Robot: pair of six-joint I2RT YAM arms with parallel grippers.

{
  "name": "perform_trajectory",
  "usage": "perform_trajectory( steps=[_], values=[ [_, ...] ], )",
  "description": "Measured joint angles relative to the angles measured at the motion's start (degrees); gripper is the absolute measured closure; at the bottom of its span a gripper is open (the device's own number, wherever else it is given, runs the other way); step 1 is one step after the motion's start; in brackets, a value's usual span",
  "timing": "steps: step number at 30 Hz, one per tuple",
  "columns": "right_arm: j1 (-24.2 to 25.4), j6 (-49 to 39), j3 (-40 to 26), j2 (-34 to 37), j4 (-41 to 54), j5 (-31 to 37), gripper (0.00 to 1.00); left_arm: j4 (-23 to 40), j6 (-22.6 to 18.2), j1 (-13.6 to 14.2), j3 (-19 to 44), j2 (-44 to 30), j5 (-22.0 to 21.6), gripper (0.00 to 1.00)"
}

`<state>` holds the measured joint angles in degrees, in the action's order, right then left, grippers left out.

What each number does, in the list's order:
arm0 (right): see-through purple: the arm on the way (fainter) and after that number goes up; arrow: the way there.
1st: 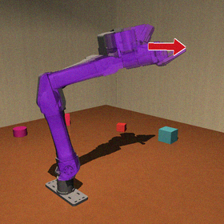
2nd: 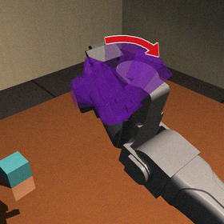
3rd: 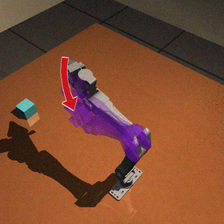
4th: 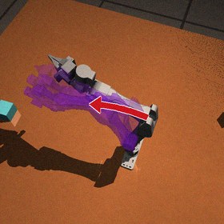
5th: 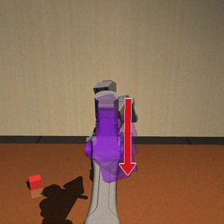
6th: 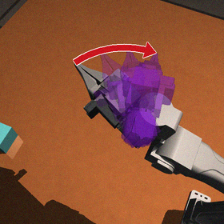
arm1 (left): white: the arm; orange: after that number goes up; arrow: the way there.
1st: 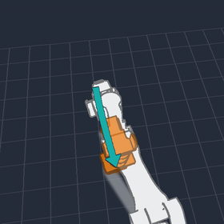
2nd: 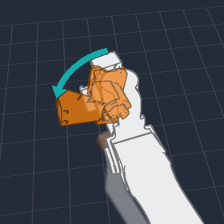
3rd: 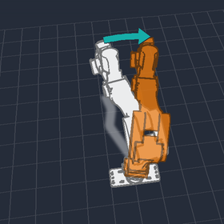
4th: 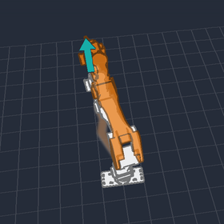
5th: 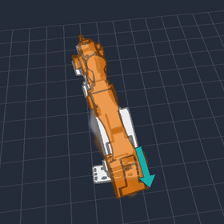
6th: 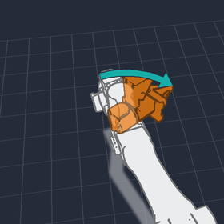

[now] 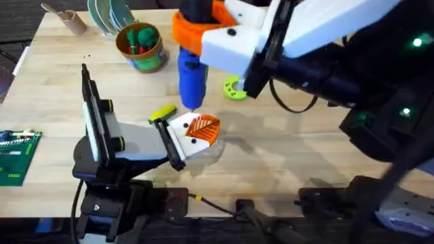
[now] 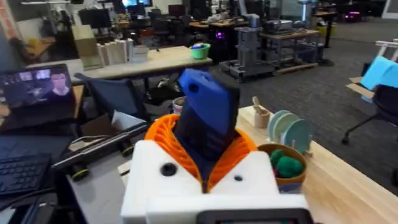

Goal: Pick up the gripper from the table and insert it into the empty holder that is missing its gripper. Then pick up a screw, insert it into the mounting hole, and use the screwdriver to tighten it. Finally, clean up the table by picking up the vegetable and placing it into the bucket.

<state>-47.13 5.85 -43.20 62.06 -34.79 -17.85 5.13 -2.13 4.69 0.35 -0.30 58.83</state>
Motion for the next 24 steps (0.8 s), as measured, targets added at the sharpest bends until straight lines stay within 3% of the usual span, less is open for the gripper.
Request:
perform_trajectory(
  steps=[7, 24],
  values=[
    [-3.6, 0.88, 0.0, 0.0, -0.31, -0.02, 0.973, 0.0, 0.0, 0.0, -0.01, -0.01, -0.02, 0.984],
    [-3.88, -1.65, 0.0, 2.56, -0.59, -0.02, 0.973, 0.0, 0.0, 0.0, -0.01, -0.01, -0.01, 0.984]
  ],
)
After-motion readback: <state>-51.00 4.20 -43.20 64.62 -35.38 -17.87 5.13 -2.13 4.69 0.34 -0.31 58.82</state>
